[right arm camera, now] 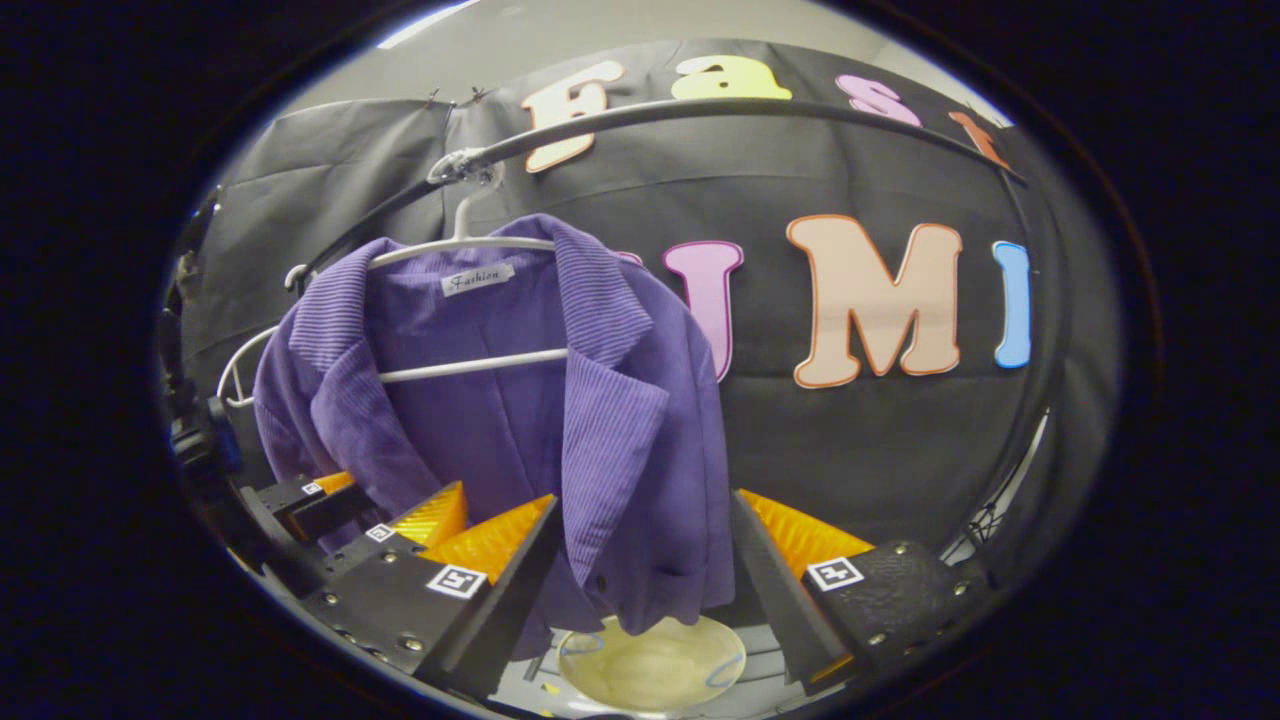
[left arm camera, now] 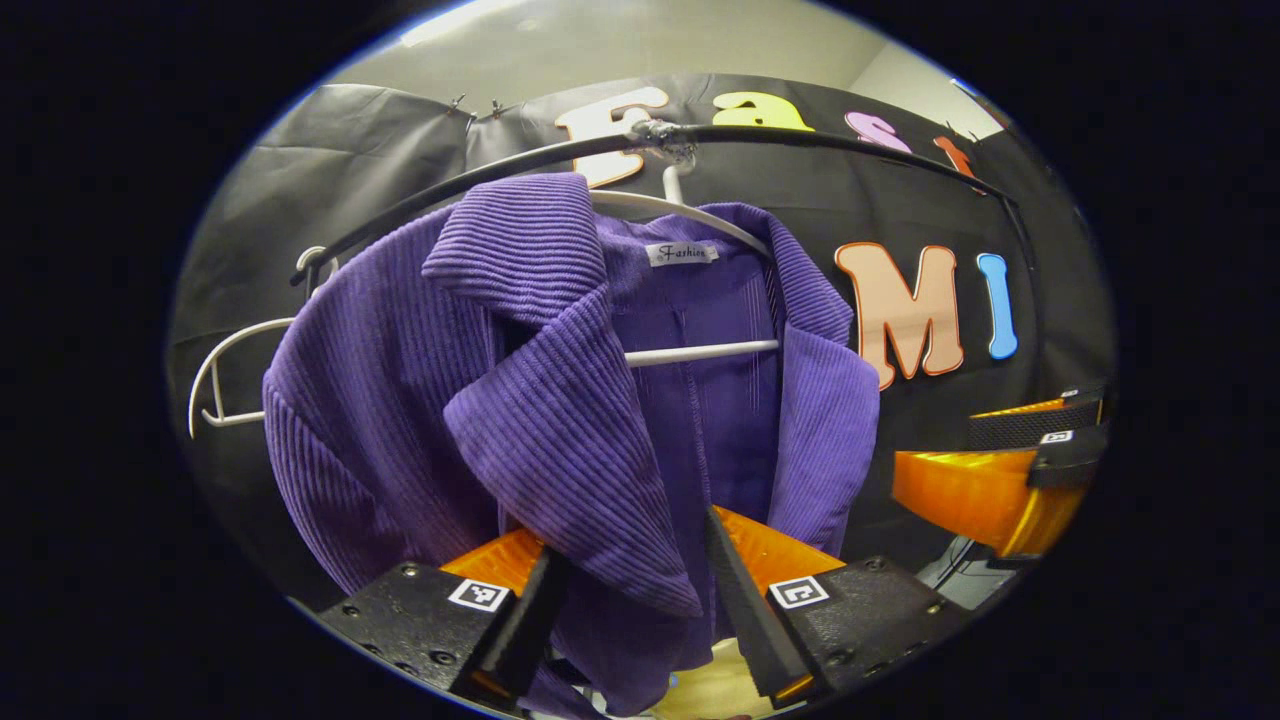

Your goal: Grasp the clothes on the hanger with both hands and then place them into the laundry hamper below.

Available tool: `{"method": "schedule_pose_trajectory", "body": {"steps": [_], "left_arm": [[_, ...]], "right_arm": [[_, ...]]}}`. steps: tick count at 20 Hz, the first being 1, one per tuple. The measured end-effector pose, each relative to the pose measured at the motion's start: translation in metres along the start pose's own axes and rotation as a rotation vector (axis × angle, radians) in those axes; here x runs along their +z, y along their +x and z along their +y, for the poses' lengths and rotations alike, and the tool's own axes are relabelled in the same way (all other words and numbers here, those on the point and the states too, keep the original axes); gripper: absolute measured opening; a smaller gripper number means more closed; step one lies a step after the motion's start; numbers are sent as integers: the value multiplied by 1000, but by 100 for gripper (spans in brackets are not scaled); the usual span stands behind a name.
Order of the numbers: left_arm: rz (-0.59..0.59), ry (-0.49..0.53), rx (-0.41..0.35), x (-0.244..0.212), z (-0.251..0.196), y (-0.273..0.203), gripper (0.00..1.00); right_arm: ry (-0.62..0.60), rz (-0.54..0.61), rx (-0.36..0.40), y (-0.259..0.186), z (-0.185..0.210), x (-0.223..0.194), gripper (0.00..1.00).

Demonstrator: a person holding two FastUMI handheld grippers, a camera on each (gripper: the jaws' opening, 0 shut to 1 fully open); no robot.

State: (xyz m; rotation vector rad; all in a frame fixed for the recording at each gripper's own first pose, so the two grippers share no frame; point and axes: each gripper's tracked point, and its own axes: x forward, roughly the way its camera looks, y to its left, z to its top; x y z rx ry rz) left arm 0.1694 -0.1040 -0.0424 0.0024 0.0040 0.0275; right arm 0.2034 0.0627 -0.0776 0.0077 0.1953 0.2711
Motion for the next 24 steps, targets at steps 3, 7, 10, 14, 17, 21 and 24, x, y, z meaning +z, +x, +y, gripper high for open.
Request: {"method": "schedule_pose_trajectory", "body": {"steps": [3,7,10,14,17,21,24], "left_arm": [[-3,-48,2,0,8,9,61],[-5,-58,-5,-1,12,15,31],[30,-75,-34,-3,10,13,20],[59,-45,-100,-1,3,4,12],[91,-34,-114,0,7,-10,8],[76,-46,-126,15,14,-40,3],[37,-59,-141,33,19,-68,0]], "right_arm": [[-5,14,17,18,10,1,98],[45,36,31,52,19,-2,100],[78,55,12,84,22,-2,100],[137,99,80,106,41,-4,74],[137,120,76,85,44,-4,7],[92,90,107,52,55,9,1],[100,114,123,29,61,12,1]]}}
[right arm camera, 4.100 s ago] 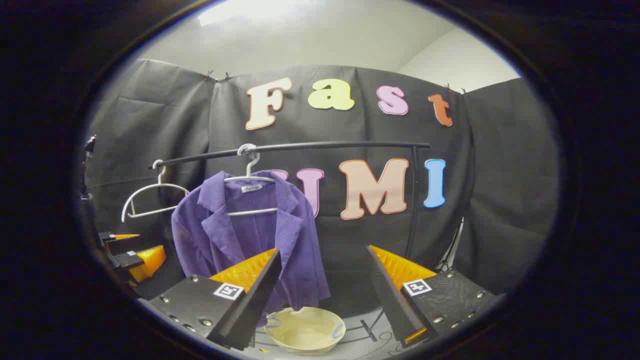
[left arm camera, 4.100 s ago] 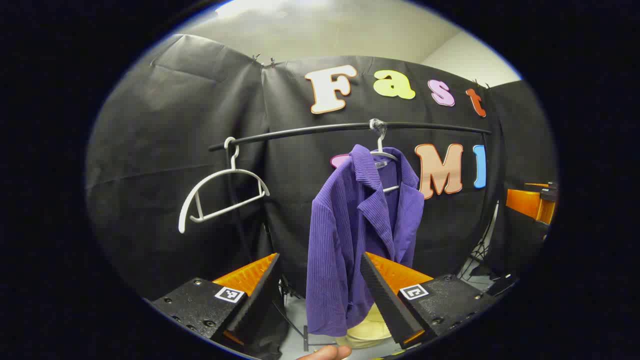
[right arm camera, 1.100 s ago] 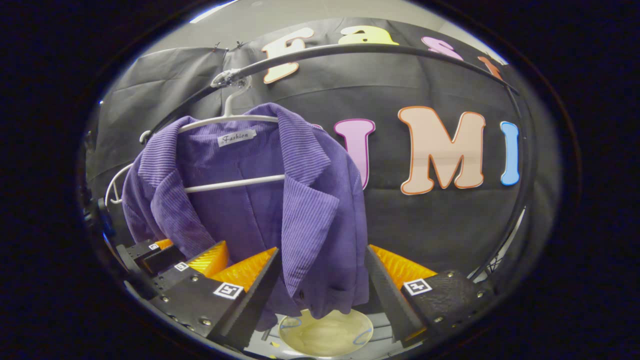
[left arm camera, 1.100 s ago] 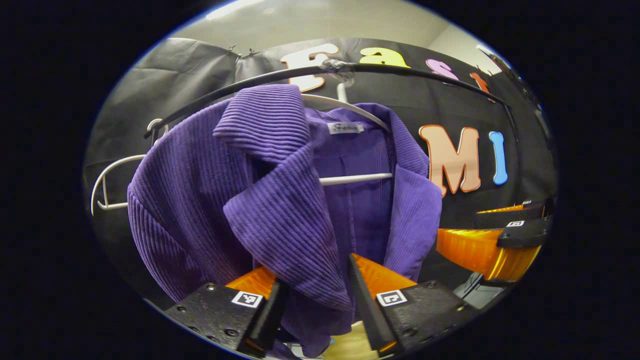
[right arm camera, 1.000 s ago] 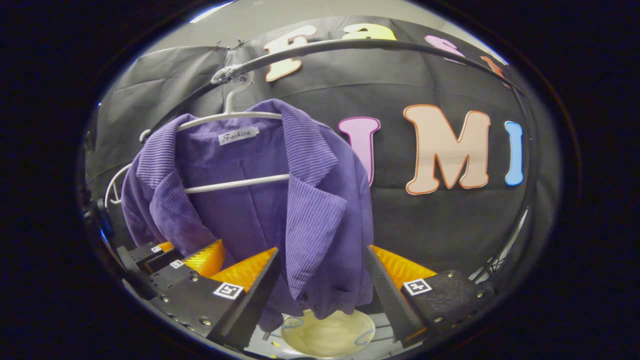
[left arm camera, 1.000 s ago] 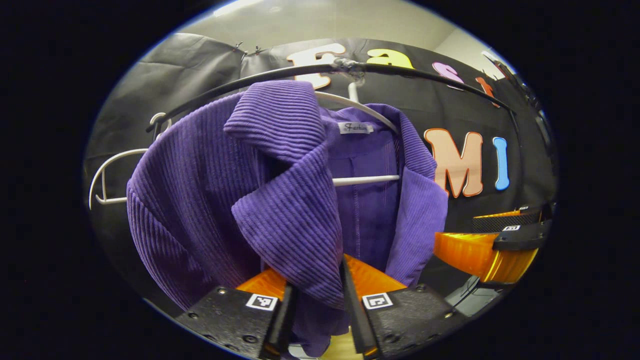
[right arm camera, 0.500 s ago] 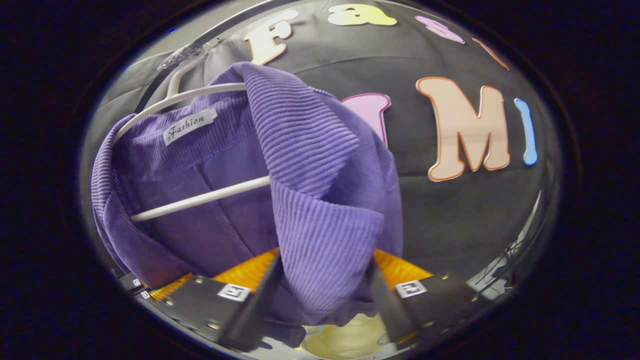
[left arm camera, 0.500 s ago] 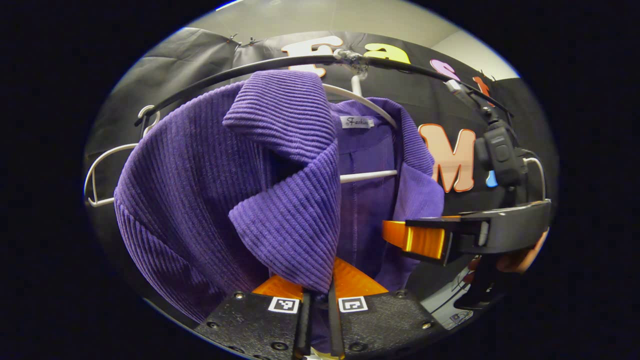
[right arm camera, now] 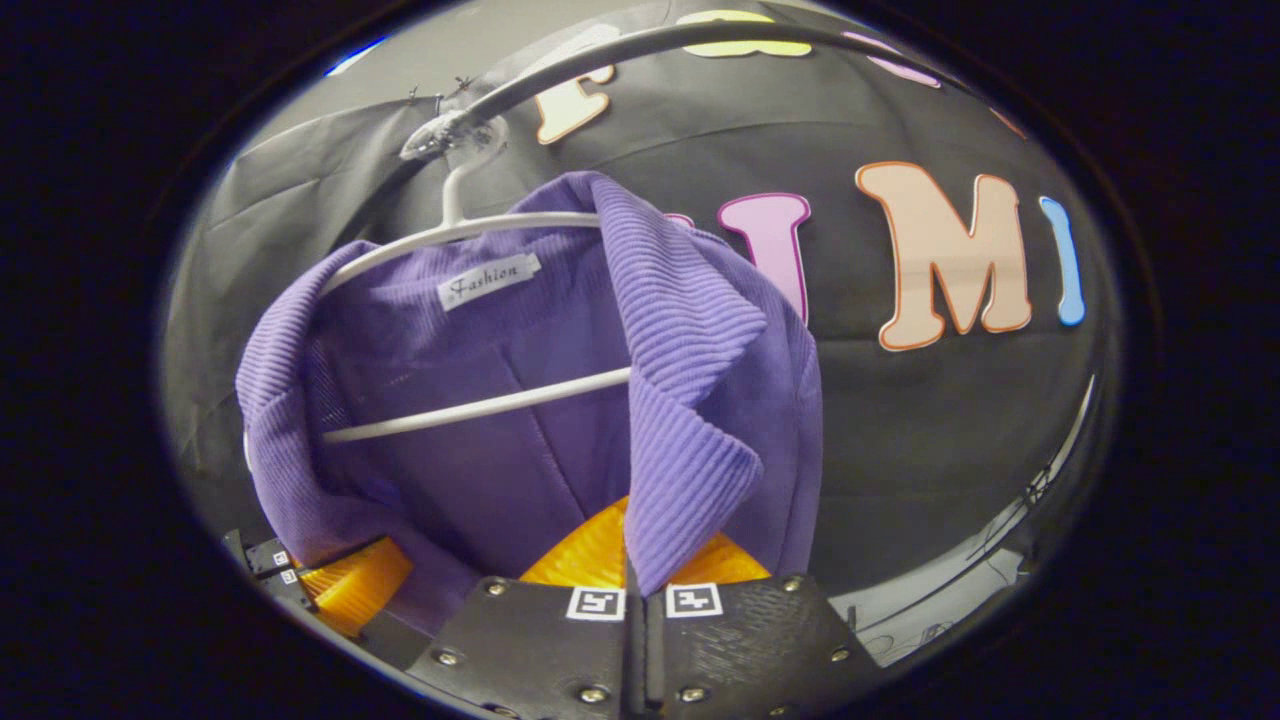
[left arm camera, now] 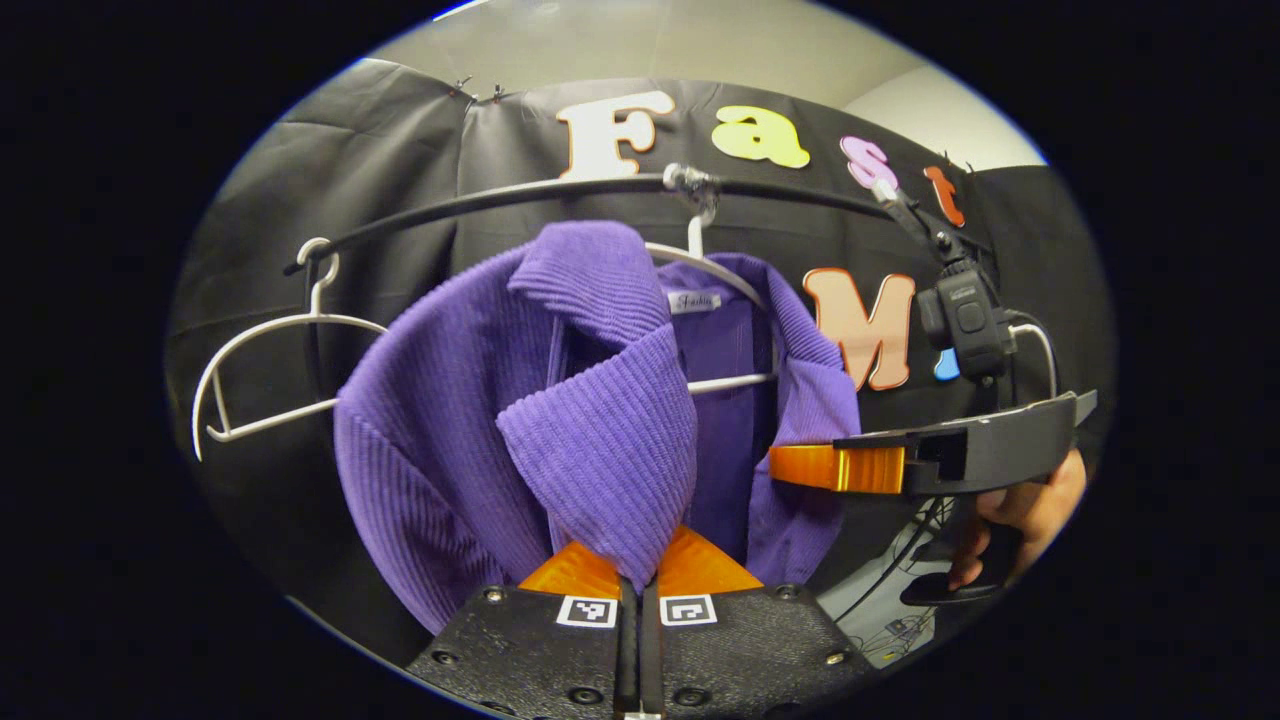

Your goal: Grasp the clothes on the hanger with both hands and then place them into the laundry hamper below.

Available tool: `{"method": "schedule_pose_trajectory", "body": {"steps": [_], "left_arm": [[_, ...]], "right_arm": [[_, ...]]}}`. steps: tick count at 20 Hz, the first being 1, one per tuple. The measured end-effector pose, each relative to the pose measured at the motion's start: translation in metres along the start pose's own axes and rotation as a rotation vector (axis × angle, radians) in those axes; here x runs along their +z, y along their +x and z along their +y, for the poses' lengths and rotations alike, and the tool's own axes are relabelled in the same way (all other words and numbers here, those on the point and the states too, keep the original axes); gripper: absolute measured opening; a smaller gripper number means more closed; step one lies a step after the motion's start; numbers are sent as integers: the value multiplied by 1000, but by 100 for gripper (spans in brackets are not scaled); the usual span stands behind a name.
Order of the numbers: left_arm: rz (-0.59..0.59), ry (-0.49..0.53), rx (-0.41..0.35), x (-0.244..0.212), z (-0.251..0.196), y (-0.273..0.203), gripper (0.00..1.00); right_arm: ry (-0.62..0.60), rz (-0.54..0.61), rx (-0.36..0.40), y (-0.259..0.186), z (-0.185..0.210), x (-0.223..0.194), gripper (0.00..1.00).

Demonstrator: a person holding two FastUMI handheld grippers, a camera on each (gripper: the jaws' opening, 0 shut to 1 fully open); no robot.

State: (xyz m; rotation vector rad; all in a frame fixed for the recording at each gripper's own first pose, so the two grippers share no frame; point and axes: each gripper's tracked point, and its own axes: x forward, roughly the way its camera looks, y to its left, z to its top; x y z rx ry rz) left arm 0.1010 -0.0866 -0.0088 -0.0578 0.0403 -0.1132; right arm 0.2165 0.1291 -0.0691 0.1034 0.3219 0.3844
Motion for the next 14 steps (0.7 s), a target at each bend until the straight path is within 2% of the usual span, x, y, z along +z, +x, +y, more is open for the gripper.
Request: {"method": "schedule_pose_trajectory", "body": {"steps": [5,8,14], "left_arm": [[-7,-55,27,28,18,-46,0],[-44,-64,66,54,42,-67,0],[-73,-85,124,95,91,-79,1]], "right_arm": [[-110,-49,-35,-39,-1,19,1],[-129,-92,-67,-52,-9,41,1],[-166,-165,-143,-62,-35,75,1]]}}
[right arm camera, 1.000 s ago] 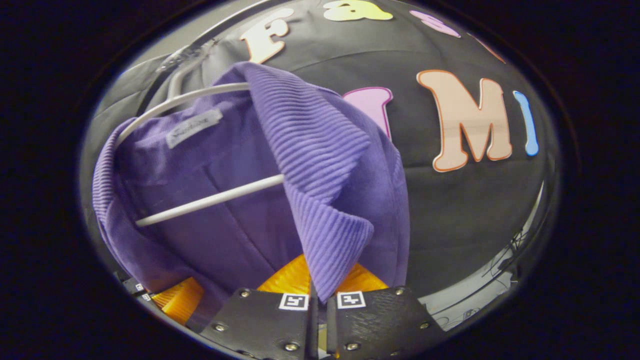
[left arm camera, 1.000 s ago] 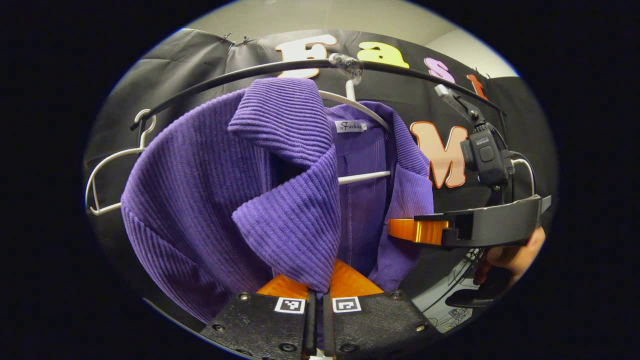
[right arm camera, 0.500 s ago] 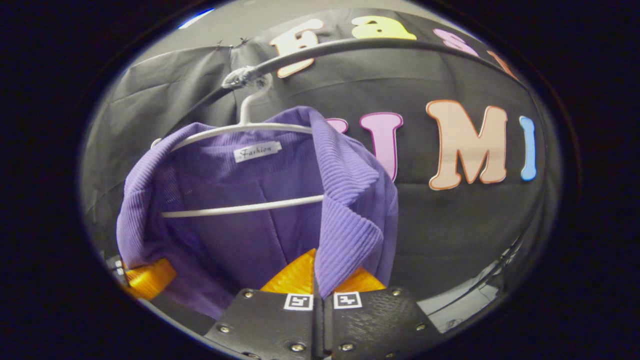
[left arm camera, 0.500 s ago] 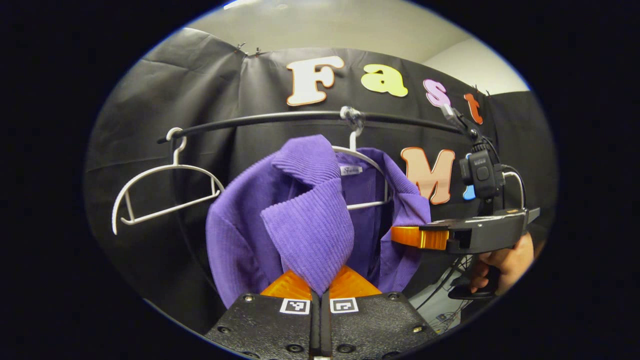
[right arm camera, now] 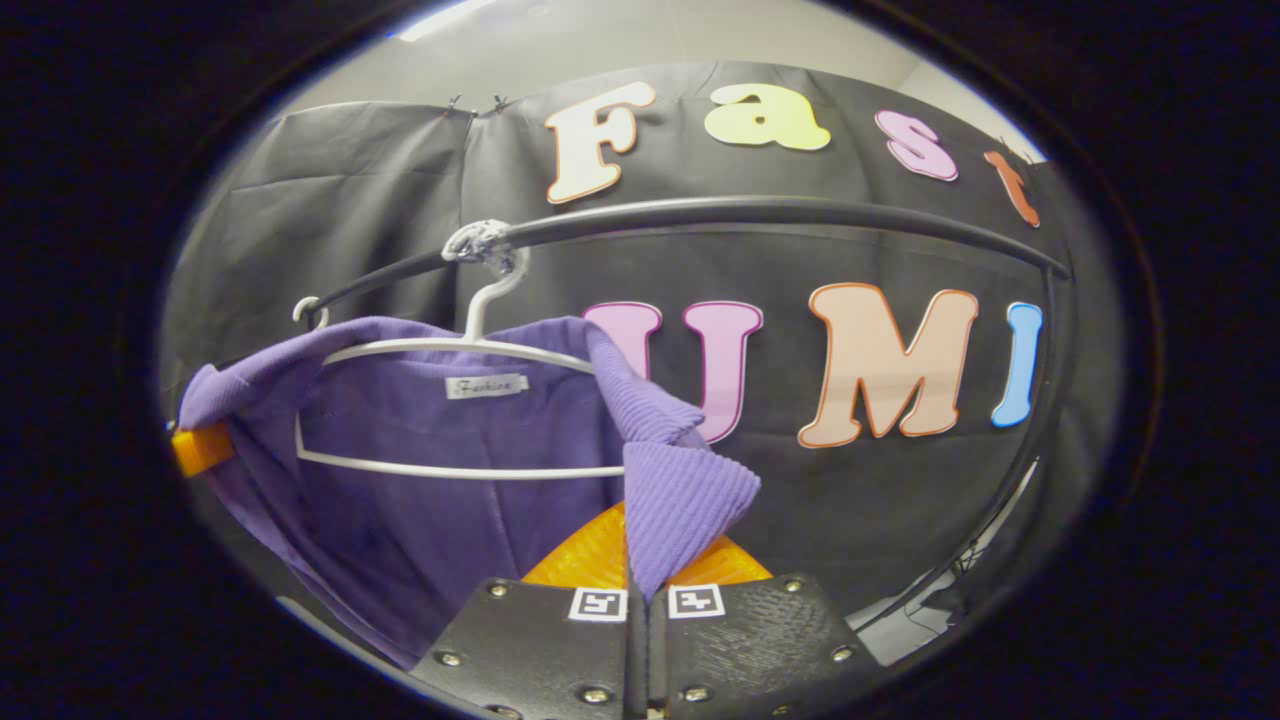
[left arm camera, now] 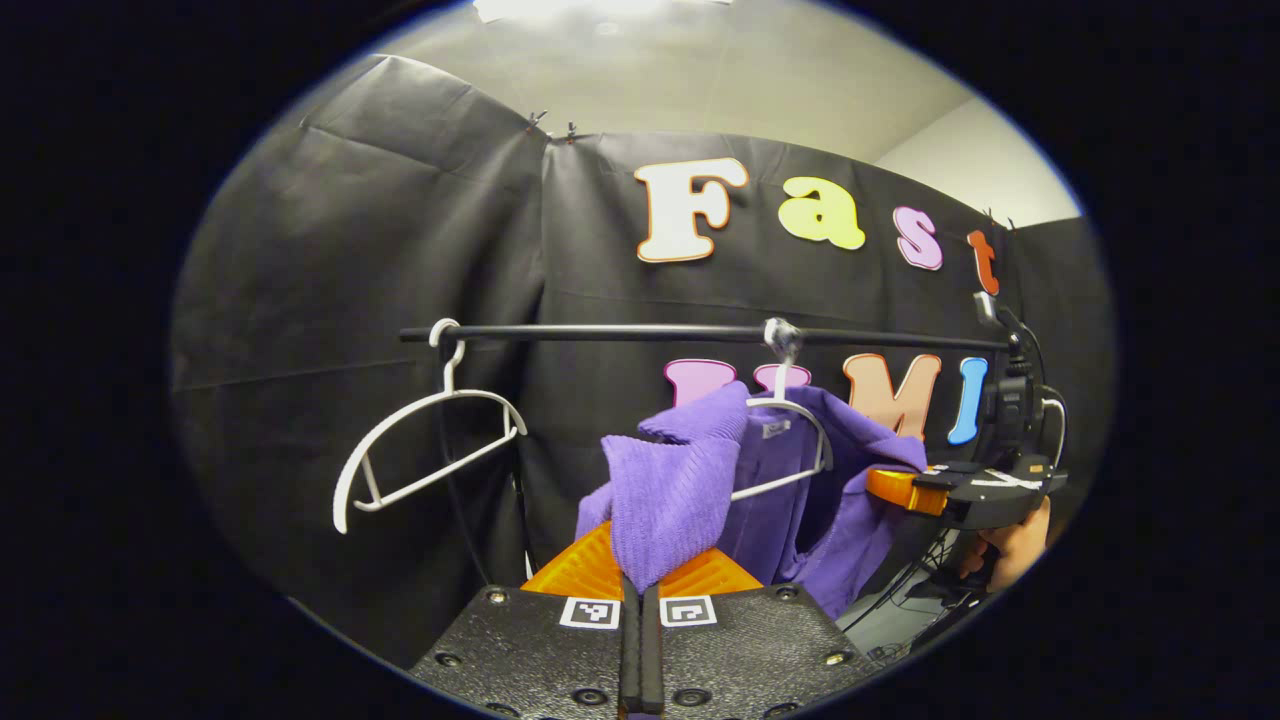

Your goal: Grasp the clothes on the hanger with both hands and then place them into the laundry hamper below.

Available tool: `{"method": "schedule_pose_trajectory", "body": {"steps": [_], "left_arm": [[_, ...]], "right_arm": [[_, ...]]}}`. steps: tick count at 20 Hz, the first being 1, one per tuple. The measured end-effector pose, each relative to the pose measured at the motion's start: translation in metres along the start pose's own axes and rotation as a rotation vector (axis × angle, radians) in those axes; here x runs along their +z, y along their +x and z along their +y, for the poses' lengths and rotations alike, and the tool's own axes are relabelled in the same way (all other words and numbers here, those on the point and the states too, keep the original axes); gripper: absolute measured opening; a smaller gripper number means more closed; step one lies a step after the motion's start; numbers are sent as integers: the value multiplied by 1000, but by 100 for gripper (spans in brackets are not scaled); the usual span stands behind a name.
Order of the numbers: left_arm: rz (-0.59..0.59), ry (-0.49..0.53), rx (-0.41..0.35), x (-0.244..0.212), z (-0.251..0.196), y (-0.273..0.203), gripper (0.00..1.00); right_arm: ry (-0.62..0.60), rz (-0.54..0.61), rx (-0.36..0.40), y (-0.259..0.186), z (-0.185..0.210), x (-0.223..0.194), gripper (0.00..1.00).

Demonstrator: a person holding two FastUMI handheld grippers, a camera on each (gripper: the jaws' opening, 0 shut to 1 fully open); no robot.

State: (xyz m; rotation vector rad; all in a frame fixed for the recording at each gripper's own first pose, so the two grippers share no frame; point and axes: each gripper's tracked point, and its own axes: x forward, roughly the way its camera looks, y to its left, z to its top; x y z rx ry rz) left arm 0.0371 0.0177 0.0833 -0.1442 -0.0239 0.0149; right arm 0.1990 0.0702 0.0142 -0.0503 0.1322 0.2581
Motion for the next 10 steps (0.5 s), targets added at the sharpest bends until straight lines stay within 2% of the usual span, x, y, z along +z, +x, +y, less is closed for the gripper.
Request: {"method": "schedule_pose_trajectory", "body": {"steps": [7,10], "left_arm": [[-65,102,36,42,62,33,1],[-108,135,32,58,73,53,0]], "right_arm": [[2,-16,-134,36,-48,4,1],[30,-41,-169,51,-61,10,0]]}}
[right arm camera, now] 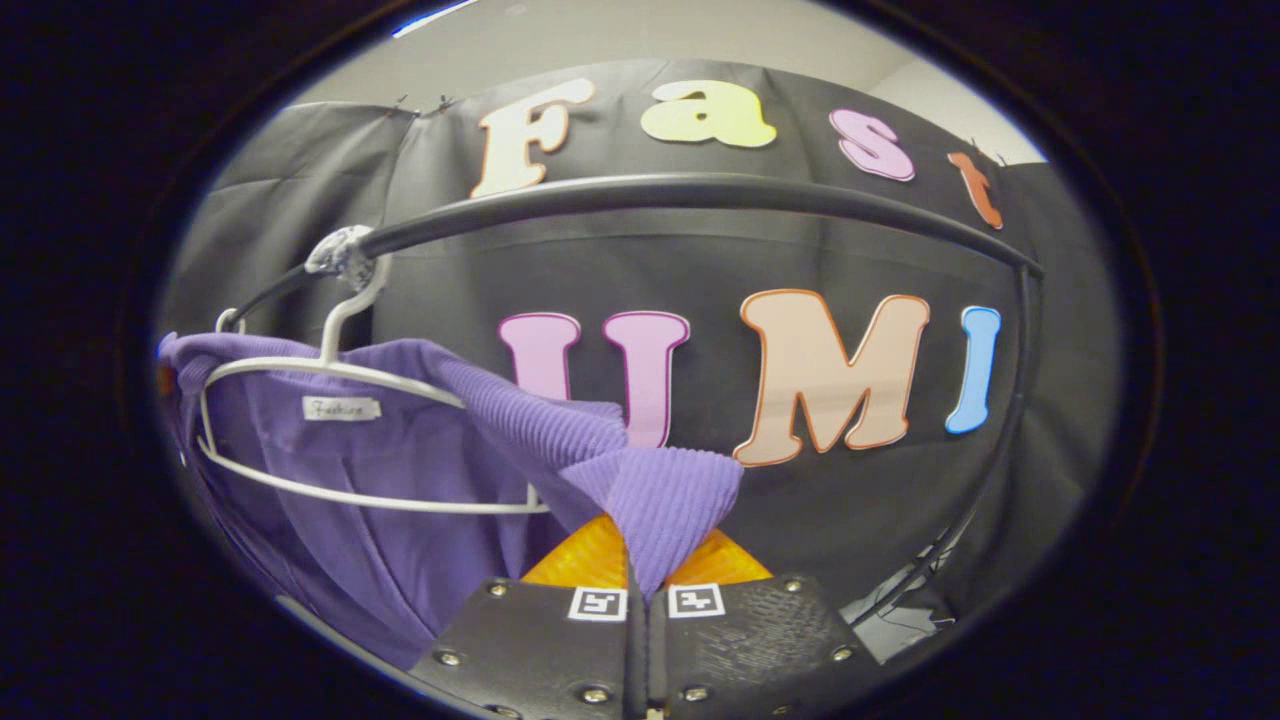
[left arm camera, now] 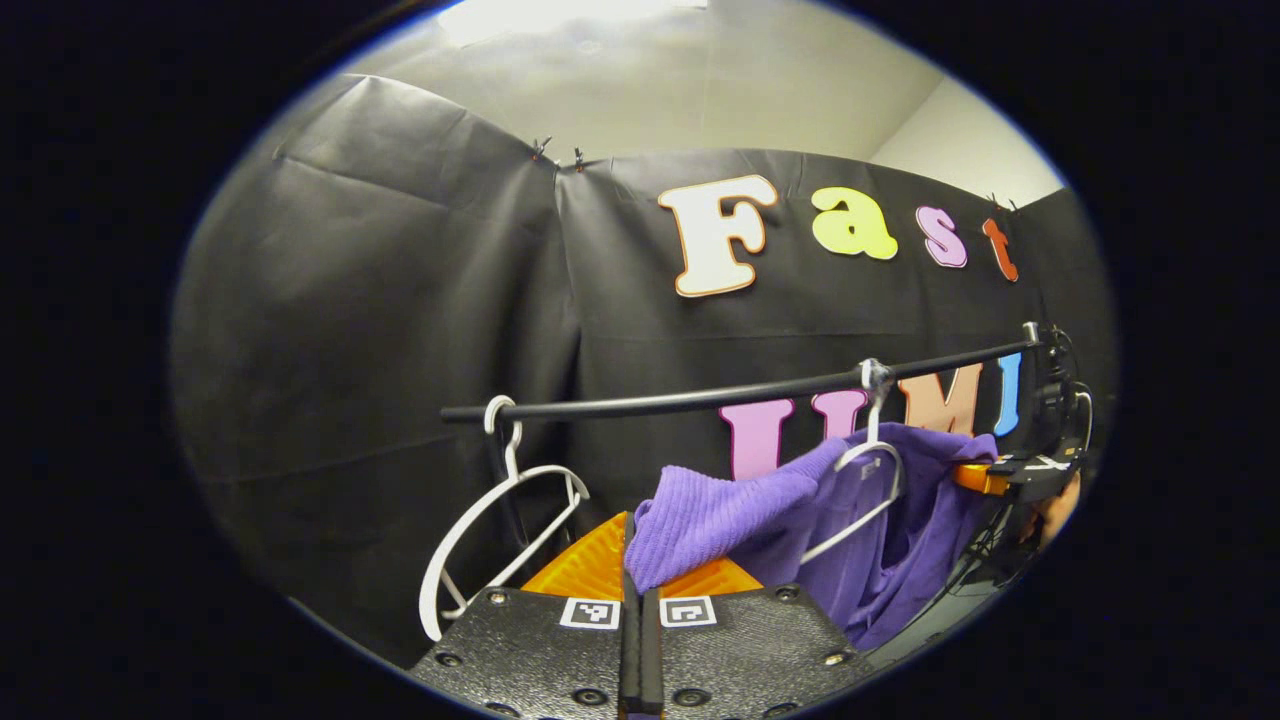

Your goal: Grasp the clothes on the hanger with both hands and then place them into the laundry hamper below.

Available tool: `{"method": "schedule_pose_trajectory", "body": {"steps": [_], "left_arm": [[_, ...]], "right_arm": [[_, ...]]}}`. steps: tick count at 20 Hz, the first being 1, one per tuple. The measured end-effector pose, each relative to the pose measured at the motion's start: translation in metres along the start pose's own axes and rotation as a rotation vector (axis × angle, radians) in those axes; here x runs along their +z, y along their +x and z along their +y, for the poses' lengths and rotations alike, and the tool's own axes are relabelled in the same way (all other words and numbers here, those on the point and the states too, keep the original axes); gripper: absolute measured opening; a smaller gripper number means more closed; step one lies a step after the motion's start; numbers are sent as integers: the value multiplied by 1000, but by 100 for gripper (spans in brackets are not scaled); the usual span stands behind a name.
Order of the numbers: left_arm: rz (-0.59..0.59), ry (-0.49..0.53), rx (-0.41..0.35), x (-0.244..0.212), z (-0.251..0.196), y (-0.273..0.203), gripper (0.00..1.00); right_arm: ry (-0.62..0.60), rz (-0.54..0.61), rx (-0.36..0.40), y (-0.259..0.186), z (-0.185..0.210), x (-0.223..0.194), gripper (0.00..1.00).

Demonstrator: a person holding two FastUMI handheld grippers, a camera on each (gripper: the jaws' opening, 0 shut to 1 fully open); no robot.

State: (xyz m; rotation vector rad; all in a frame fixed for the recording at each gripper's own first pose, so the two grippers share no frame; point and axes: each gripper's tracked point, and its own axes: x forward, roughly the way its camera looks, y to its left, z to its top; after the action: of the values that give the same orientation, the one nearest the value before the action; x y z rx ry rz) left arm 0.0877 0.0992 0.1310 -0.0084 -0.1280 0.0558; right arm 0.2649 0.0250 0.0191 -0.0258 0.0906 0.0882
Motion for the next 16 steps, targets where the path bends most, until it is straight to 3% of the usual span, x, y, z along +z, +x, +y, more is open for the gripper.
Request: {"method": "schedule_pose_trajectory", "body": {"steps": [5,9,13,14,16], "left_arm": [[-50,-79,-55,15,7,39,0],[-76,-82,-75,18,10,67,1],[-67,-62,-111,2,-2,83,0],[-69,-76,-118,-1,-5,86,0],[-87,-139,-153,-4,-12,86,0]], "right_arm": [[52,-68,-40,35,-10,18,0],[68,-127,-91,58,-18,24,1],[86,-150,-136,74,-31,15,1],[92,-158,-149,78,-34,13,6],[91,-136,-169,89,-41,-1,1]]}}
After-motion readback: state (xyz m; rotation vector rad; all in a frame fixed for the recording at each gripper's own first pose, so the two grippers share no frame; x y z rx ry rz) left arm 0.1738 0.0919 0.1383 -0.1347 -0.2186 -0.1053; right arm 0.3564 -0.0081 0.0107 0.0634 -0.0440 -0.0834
